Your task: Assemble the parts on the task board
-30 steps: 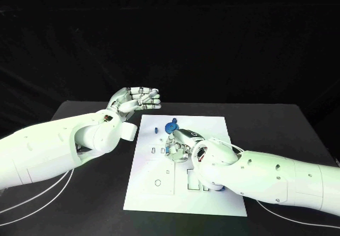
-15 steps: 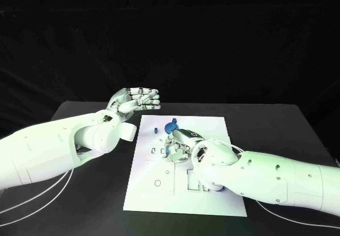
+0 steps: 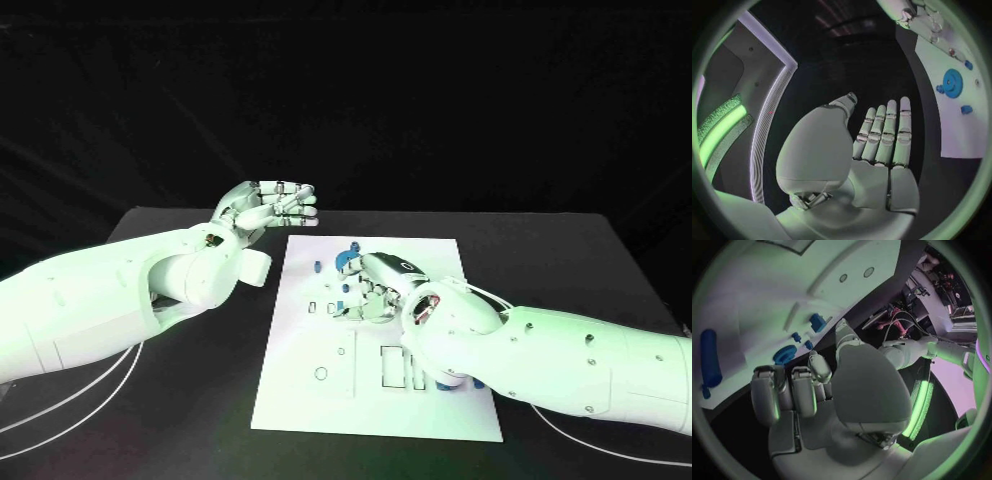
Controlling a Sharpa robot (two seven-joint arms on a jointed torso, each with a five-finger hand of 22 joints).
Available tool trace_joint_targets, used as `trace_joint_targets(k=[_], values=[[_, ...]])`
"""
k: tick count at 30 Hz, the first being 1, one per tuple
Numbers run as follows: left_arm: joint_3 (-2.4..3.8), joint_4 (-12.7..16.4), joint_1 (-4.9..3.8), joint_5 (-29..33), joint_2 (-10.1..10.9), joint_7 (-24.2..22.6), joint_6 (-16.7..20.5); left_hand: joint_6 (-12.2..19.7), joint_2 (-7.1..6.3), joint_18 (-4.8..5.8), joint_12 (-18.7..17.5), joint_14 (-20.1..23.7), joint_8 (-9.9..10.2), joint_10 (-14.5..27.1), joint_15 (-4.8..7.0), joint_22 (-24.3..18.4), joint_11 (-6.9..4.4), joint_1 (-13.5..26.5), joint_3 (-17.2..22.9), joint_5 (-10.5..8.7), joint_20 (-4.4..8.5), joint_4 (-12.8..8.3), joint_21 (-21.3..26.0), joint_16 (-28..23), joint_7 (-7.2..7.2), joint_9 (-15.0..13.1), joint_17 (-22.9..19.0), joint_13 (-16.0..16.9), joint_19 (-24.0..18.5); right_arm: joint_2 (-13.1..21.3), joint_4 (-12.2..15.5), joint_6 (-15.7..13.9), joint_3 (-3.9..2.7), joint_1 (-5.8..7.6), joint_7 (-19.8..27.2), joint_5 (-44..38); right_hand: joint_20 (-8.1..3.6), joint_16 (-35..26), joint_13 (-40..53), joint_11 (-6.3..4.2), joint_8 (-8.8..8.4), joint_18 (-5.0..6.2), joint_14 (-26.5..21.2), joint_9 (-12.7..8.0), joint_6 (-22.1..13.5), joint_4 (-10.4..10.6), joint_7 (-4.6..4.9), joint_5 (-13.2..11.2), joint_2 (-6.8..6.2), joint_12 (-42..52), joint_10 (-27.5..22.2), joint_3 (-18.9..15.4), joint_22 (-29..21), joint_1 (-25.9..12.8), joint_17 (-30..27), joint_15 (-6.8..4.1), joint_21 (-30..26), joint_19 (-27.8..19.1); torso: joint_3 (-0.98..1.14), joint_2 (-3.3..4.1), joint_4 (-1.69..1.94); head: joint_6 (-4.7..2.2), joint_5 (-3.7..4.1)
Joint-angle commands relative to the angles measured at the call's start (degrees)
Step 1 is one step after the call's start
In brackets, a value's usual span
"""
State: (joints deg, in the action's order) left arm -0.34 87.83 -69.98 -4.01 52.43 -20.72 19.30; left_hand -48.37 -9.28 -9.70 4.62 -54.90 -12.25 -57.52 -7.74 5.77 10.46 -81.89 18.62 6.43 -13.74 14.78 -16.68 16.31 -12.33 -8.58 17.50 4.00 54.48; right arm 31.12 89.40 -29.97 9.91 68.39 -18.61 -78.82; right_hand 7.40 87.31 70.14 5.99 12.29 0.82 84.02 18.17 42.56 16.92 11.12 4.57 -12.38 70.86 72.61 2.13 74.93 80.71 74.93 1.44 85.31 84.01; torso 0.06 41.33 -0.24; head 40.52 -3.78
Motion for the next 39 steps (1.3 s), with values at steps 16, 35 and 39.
trace_joint_targets(k=[16,35,39], values=[[0.06,-1.74,-1.15,-31.89,-0.18,32.91,-13.17,2.14,2.38,2.12,43.33,-29.29,-24.81,-3.7,8.82,41.8,-7.79,13.66,-5.29,0.16,9.05,1.87,-50.5,64.33,5.3,-15.18,58.76,31.06,16.94,17.83,9.21,-2.29,-0.7,6.48,16.91,23.58,-0.35,-0.34,1.11,-0.81,3.01,0.66,4.54,0.01,4.28,-0.42,-1.1,7.0,3.84,1.87,0.72,3.6,12.43,3.28,9.33,-0.51,-1.38,2.63,0.79,-1.78,-0.29,0.53,-1.13],[-2.09,-7.19,-5.54,-52.47,-10.44,50.52,-32.33,2.63,5.64,5.15,64.09,-34.15,-30.1,-14.53,10.35,61.33,-9.47,17.69,-10.76,-0.33,10.59,2.09,-63.2,71.89,7.11,-19.73,69.66,54.99,23.98,21.49,3.69,-2.32,-0.84,8.87,18.1,33.92,-0.42,-1.09,-1.29,-0.72,2.93,1.22,4.18,-0.32,3.26,-0.37,-0.95,7.72,3.65,-0.38,-1.51,3.75,11.41,2.36,8.02,-0.49,-3.82,1.31,1.28,-2.83,0.1,2.01,-1.49],[-2.54,-8.39,-6.02,-52.52,-12.18,50.79,-33.15,2.65,5.72,5.17,64.24,-34.21,-30.07,-14.64,10.33,61.45,-9.45,17.72,-10.78,-0.32,10.58,2.09,-63.26,72.0,7.09,-19.73,69.83,55.2,24.02,21.25,2.94,-2.45,-0.84,8.96,18.15,34.44,-0.42,-1.19,-1.46,-0.71,2.95,1.28,4.13,-0.35,3.18,-0.4,-0.94,7.9,3.64,-0.54,-1.65,3.84,11.31,2.4,7.86,-0.49,-4.09,1.17,1.3,-2.86,-0.02,2.18,-1.59]])
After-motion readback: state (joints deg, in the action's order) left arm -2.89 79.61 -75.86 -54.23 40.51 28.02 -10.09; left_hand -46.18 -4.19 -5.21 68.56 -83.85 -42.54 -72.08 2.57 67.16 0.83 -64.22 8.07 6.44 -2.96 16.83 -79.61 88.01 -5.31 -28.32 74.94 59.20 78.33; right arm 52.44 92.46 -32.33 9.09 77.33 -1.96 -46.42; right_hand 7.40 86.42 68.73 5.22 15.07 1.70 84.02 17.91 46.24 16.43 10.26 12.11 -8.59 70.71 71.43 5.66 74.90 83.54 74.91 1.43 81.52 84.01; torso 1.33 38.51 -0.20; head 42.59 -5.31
